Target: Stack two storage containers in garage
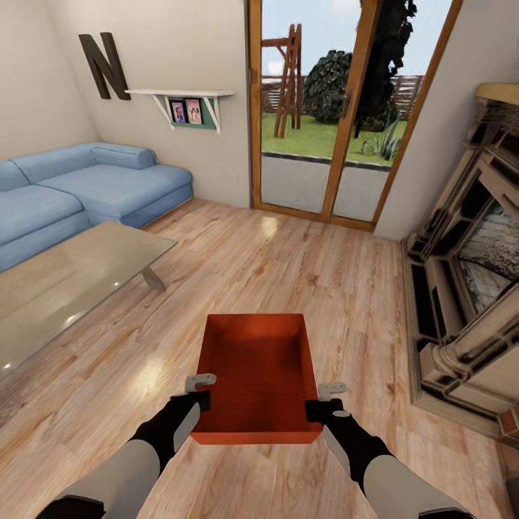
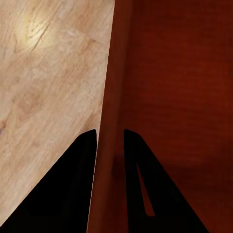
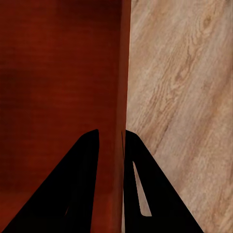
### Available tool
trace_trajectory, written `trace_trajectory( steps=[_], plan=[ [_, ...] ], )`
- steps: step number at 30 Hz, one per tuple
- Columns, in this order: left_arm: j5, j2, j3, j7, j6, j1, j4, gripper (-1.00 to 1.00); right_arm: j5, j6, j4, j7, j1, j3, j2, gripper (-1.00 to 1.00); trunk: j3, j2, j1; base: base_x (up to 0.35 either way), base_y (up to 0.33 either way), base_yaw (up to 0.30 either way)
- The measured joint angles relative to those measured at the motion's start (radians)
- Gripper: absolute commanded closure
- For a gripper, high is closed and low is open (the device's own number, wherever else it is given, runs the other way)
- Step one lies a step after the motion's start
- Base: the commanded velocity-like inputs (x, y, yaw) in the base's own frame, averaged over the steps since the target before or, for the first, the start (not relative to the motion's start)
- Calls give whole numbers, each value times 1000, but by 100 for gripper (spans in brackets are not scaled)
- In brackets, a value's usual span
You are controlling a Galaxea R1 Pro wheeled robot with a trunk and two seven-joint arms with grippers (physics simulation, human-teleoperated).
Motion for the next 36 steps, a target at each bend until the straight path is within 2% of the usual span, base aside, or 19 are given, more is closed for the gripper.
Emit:
trace_trajectory(
  steps=[36],
  plan=[
    [11, 5, -10, -1, -4, 0, 0, 100, 7, -5, 2, -3, 0, -6, 4, 100, 56, 0, 0, 0, 0, 0]
  ],
)
